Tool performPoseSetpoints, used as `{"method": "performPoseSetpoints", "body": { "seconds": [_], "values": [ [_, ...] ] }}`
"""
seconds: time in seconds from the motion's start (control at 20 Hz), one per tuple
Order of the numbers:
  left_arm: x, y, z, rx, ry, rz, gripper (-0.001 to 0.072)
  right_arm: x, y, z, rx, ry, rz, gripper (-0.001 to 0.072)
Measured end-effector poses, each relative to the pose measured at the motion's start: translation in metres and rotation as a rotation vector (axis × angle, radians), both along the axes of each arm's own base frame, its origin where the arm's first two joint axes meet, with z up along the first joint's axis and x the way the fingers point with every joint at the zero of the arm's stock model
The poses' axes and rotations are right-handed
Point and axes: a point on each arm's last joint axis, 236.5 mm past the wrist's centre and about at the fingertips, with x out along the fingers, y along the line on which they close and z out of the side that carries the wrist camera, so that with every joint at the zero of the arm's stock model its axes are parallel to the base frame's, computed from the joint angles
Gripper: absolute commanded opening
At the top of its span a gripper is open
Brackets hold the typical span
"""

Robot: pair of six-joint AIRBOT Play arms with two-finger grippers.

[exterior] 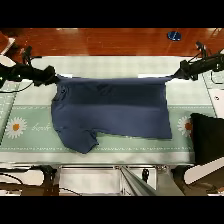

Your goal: Fold the shirts.

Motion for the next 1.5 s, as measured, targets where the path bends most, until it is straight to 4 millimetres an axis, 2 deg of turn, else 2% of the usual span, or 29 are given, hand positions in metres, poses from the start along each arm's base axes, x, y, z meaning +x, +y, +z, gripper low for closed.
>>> {"method": "performPoseSetpoints", "body": {
  "seconds": [0.1,0.15,0.2,0.25,0.3,0.4,0.5,0.65,0.75,0.85,1.0,1.1,1.25,1.5],
  "values": [
    [-0.02,-0.001,-0.02,0.011,0.071,-0.038,0.0023,-0.022,0.001,-0.021,-0.006,0.085,0.022,0.002],
    [-0.031,-0.002,-0.029,0.012,0.107,-0.055,0.0025,-0.032,0.002,-0.03,-0.011,0.124,0.031,0.0052],
    [-0.038,-0.002,-0.036,0.016,0.133,-0.067,0.0136,-0.041,0.002,-0.039,-0.015,0.159,0.037,0.0241],
    [-0.044,-0.003,-0.042,0.015,0.155,-0.077,0.0488,-0.048,0.002,-0.045,-0.018,0.182,0.041,0.0411],
    [-0.048,-0.003,-0.045,0.016,0.171,-0.084,0.0509,-0.054,0.003,-0.05,-0.019,0.204,0.046,0.0412],
    [-0.057,-0.004,-0.046,0.008,0.204,-0.103,0.0509,-0.06,0.005,-0.049,-0.013,0.218,0.048,0.0412],
    [-0.065,0.0,-0.038,0.001,0.223,-0.115,0.0509,-0.061,0.0,-0.035,-0.034,0.192,0.036,0.0412],
    [-0.088,0.017,-0.021,0.002,0.22,-0.112,0.0509,-0.068,-0.029,-0.005,-0.134,0.121,-0.041,0.0412],
    [-0.116,0.029,-0.018,-0.001,0.225,-0.094,0.0509,-0.082,-0.046,0.014,-0.193,0.053,-0.123,0.0412],
    [-0.154,0.041,-0.024,-0.023,0.244,-0.037,0.0508,-0.105,-0.053,0.026,-0.236,-0.011,-0.202,0.0412],
    [-0.197,0.053,-0.038,-0.069,0.246,0.106,0.0508,-0.143,-0.042,0.025,-0.251,-0.066,-0.269,0.0412],
    [-0.218,0.048,-0.048,-0.105,0.266,0.168,0.0507,-0.163,-0.029,0.017,-0.222,-0.075,-0.301,0.0412],
    [-0.241,0.029,-0.065,-0.145,0.311,0.186,0.0507,-0.177,-0.011,0.008,-0.163,-0.084,-0.323,0.0411],
    [-0.251,-0.02,-0.08,-0.228,0.321,0.151,0.0504,-0.183,0.0,0.004,-0.125,-0.093,-0.335,0.0412]
  ]
}}
